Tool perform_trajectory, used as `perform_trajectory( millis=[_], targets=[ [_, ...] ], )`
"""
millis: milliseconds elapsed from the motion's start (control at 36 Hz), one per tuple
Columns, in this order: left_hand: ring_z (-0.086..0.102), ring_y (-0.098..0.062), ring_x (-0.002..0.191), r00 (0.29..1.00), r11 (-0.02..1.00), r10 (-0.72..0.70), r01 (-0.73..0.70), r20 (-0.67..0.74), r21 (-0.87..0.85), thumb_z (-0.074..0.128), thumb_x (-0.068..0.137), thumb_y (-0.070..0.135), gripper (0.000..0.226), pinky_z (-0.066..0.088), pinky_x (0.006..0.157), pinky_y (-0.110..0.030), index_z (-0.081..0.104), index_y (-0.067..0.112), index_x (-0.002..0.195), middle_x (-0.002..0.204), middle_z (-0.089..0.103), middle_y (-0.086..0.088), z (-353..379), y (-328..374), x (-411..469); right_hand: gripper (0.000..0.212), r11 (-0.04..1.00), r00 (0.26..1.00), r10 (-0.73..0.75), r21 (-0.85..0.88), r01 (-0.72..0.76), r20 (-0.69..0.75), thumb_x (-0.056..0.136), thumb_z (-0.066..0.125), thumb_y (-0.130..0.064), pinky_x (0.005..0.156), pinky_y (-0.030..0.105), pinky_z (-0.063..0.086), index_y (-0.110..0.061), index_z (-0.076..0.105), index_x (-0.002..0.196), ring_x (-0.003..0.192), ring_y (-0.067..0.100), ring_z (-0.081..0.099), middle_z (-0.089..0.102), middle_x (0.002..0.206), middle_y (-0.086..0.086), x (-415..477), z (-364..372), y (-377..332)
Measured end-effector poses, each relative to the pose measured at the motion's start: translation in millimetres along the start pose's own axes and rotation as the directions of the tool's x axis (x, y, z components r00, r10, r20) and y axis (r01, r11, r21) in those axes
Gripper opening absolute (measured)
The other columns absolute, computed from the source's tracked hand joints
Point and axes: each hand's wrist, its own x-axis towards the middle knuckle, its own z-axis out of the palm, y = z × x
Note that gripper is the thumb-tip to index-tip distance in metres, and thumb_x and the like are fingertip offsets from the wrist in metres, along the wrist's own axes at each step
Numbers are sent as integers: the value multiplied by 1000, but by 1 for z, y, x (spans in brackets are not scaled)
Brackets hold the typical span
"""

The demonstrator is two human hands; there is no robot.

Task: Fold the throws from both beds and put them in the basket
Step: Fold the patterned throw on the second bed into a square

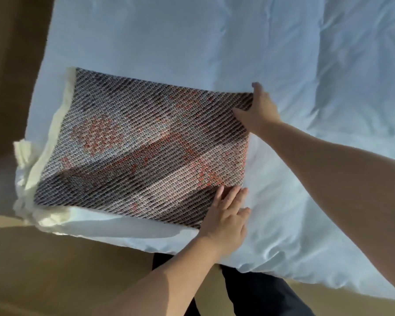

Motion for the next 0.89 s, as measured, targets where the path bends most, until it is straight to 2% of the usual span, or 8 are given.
perform_trajectory(
  millis=[111, 222, 361, 500, 583, 639, 694, 889],
  targets=[
    [28, -30, 139, 999, 999, -36, 36, -32, -8, 43, 87, 24, 25, 15, 116, -55, 63, 19, 102, 148, 40, -10, -14, 2, -1, 39, 941, 966, 162, 265, -213, 201, 73, 70, -15, 75, 44, 59, -2, 63, 108, 89, 30, 68, 69, 102, 14, -3, -19, -17],
    [53, -27, 108, 996, 997, -59, 62, -71, 36, 63, 75, 25, 24, 34, 96, -43, 64, 22, 99, 139, 51, -2, -32, 7, -2, 33, 909, 953, 117, 355, -216, 278, 78, 67, -3, 57, 37, 59, -6, 58, 109, 72, 24, 66, 64, 95, 15, -14, -41, -47],
    [55, -24, 85, 998, 993, -40, 45, -54, 105, 65, 72, 30, 30, 43, 72, -37, 62, 25, 102, 130, 54, 2, -68, 11, -3, 51, 955, 953, -2, 284, -88, 302, 84, 59, -3, 69, 53, 58, -4, 43, 132, 84, 38, 66, 47, 101, 11, -35, -59, -106],
    [55, -29, 74, 993, 978, -116, 120, -35, 172, 53, 84, 35, 22, 38, 68, -40, 64, 19, 95, 114, 55, -5, -106, -5, -16, 45, 974, 947, -36, 225, -39, 319, 87, 56, -4, 73, 43, 59, 3, 46, 130, 75, 33, 68, 48, 81, 5, -54, -68, -159],
    [54, -32, 78, 985, 978, -161, 168, -65, 123, 46, 88, 38, 30, 38, 73, -44, 66, 15, 91, 118, 49, -7, -123, -16, -31, 28, 969, 939, -39, 244, -48, 342, 85, 57, -4, 65, 33, 60, 3, 61, 112, 75, 29, 70, 65, 85, 19, -60, -64, -179],
    [53, -33, 81, 976, 975, -204, 210, -78, 70, 45, 89, 40, 34, 38, 73, -43, 66, 13, 93, 119, 47, -7, -135, -28, -46, 11, 964, 942, -45, 263, -47, 334, 84, 58, -4, 52, 27, 56, 1, 62, 93, 65, 26, 68, 68, 90, 20, -60, -58, -189],
    [51, -31, 83, 968, 971, -234, 237, -89, 22, 47, 90, 38, 31, 40, 71, -41, 64, 12, 94, 117, 45, -6, -148, -41, -62, 3, 961, 947, -27, 268, -63, 319, 84, 57, -4, 52, 28, 56, -2, 59, 82, 61, 24, 66, 67, 84, 18, -61, -54, -200],
    [53, -23, 99, 945, 942, -302, 275, -127, -192, 51, 87, 10, 14, 47, 71, -34, 56, 11, 100, 135, 36, -2, -170, -111, -119, 18, 967, 967, 63, 224, -121, 248, 90, 46, -9, 56, 23, 41, -7, 44, 72, 65, 26, 71, 59, 47, 5, -70, -32, -252]
  ],
)
